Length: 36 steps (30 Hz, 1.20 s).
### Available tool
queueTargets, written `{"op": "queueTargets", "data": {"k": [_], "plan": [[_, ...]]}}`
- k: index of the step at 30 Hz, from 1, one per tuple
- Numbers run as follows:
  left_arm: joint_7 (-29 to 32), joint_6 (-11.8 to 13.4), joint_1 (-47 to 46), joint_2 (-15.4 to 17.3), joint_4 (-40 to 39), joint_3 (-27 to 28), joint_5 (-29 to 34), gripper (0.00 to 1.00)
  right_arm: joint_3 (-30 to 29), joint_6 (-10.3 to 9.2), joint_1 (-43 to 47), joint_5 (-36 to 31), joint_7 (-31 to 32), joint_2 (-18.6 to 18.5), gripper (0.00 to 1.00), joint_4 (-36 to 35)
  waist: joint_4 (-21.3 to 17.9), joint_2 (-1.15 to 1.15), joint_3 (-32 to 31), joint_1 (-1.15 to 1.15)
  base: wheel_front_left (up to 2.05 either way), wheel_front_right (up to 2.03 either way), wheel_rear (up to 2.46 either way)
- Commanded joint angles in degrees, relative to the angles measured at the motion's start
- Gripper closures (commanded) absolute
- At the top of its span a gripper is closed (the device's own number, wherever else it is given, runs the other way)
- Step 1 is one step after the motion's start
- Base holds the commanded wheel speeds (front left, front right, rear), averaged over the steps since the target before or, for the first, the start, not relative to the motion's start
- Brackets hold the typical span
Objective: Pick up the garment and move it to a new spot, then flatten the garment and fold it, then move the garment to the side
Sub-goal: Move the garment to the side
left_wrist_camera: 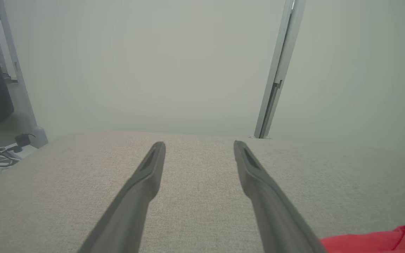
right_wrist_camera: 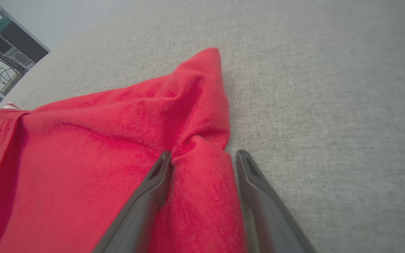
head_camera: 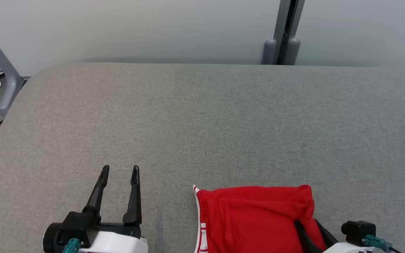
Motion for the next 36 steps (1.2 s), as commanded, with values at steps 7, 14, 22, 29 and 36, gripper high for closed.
{"op": "queueTargets", "data": {"k": [7,14,22,29,36], "plan": [[-0.24,-0.55,-0.7,0.18,-0.41,-0.29,0.93,0.0,2.64,-0.03,-2.67,-1.0,-2.83,-2.03,1.0,1.67,-0.61,0.0,-0.17,0.0,0.0,0.0,0.0],[-0.24,-0.64,-1.49,0.17,-1.59,-1.36,1.36,0.0,3.23,-0.03,-6.18,-6.73,-4.35,-5.75,1.0,1.75,-3.35,0.0,0.4,0.0,0.0,0.0,0.0],[-0.24,-1.98,-5.27,0.19,-3.5,-5.07,3.66,0.0,4.86,-0.03,-16.67,-13.1,-2.06,-14.58,1.0,-4.17,-12.03,0.0,6.14,0.0,0.0,0.0,0.0],[-0.24,-4.87,-11.33,0.21,-3.77,-7.66,6.89,0.0,6.13,-0.03,-26.02,-14.47,0.68,-20.7,1.0,-10.35,-19.55,0.0,13.66,0.0,0.0,0.0,0.0],[-0.24,-7.66,-17.38,0.33,-2.9,-9.18,9.58,0.0,2.8,-0.04,-34.02,-13.09,2.43,-25.5,1.0,-13.31,-24.45,0.0,20.79,0.0,0.0,0.0,0.0]]}}
